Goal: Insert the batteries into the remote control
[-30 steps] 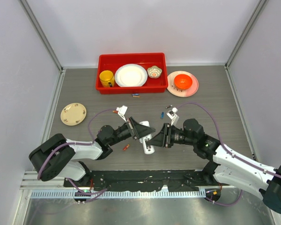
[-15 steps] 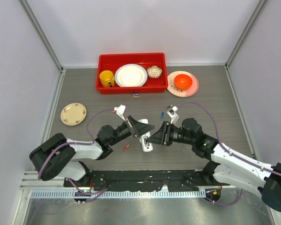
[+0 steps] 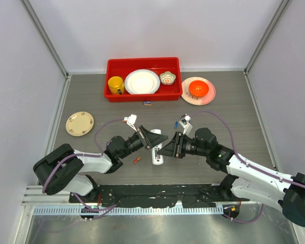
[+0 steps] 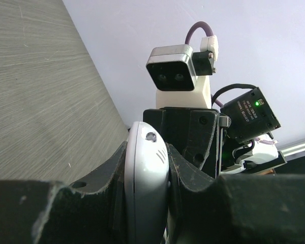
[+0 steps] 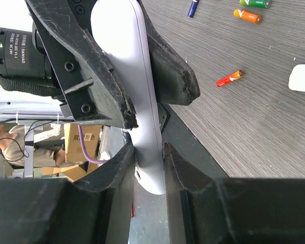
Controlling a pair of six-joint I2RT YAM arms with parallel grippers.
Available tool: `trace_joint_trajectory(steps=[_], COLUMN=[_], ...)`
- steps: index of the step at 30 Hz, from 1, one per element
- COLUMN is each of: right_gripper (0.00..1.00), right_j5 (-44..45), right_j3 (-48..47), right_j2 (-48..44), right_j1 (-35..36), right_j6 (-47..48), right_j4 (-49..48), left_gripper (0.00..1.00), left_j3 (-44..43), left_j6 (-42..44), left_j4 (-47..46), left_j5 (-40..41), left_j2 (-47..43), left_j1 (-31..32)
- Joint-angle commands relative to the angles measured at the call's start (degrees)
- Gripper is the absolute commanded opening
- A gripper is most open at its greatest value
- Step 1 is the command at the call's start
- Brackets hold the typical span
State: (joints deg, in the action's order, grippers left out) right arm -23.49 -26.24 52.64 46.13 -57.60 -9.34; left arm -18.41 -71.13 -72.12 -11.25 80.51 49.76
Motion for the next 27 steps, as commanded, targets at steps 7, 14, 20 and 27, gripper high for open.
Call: trace_joint_trajectory(steps=[7, 14, 20, 27], right_gripper=[0.33, 0.36, 0.38, 0.42], right_j5=[4.2, 3.2, 3.2, 3.3], right_j3=[-4.7, -5.8, -7.2, -8.1], right_j2=[-0.4, -1.0, -1.9, -4.7], right_j1=[-0.6, -0.7, -0.7, -0.7], right_j6=[2.8, 5.0, 7.2, 8.1], right_j4=[5.6, 10.6, 15.1, 18.7], left_gripper=[0.0, 0.0, 0.0, 0.0], left_j3=[-0.8, -0.1, 0.2, 0.7], left_j6=[0.7, 0.6, 0.6, 0.2], left_j4=[-16.5, -16.4, -16.5, -16.5], left_j5=[-4.3, -3.3, -2.5, -2.0], left_j2=[-1.0, -1.1, -1.6, -1.9], left_j1=[2.8, 2.7, 2.6, 2.2])
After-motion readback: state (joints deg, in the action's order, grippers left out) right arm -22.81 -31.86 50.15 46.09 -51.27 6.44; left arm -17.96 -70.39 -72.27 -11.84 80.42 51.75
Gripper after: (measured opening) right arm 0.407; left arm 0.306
